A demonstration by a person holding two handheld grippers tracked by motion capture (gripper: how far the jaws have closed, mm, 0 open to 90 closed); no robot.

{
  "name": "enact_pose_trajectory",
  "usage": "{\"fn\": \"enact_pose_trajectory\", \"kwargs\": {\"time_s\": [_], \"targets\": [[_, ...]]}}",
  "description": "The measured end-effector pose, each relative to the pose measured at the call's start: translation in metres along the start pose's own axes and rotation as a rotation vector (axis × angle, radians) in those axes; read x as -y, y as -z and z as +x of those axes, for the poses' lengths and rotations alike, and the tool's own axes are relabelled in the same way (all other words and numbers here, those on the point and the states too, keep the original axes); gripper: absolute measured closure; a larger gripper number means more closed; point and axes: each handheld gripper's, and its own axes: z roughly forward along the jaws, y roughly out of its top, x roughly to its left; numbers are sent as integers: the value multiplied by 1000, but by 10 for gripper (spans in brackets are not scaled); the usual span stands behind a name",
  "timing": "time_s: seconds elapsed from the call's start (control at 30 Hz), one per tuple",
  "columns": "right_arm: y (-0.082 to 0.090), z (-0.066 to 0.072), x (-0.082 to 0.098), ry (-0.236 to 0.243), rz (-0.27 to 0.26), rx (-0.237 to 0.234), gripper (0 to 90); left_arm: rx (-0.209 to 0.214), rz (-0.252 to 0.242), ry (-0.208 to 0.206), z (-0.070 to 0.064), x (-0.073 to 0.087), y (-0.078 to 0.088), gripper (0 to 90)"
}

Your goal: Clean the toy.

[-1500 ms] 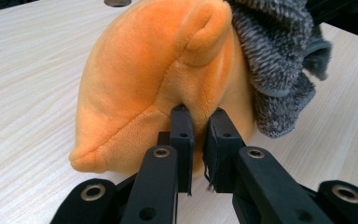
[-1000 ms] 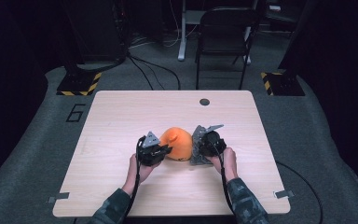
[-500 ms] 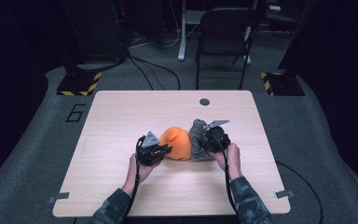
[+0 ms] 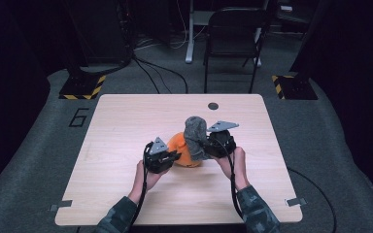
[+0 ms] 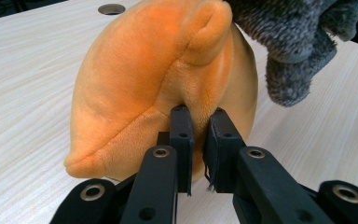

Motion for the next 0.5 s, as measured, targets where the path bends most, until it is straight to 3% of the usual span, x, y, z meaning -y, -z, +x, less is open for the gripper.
{"fn": "enact_pose_trajectory", "kwargs": {"time_s": [0.27,0.5], "targets": [[-24,3,11,9,70,26,730,-1,17,0,0,0,-2,812],[-36,1,21,12,98,35,744,4,16,22,1,0,-3,699]]}}
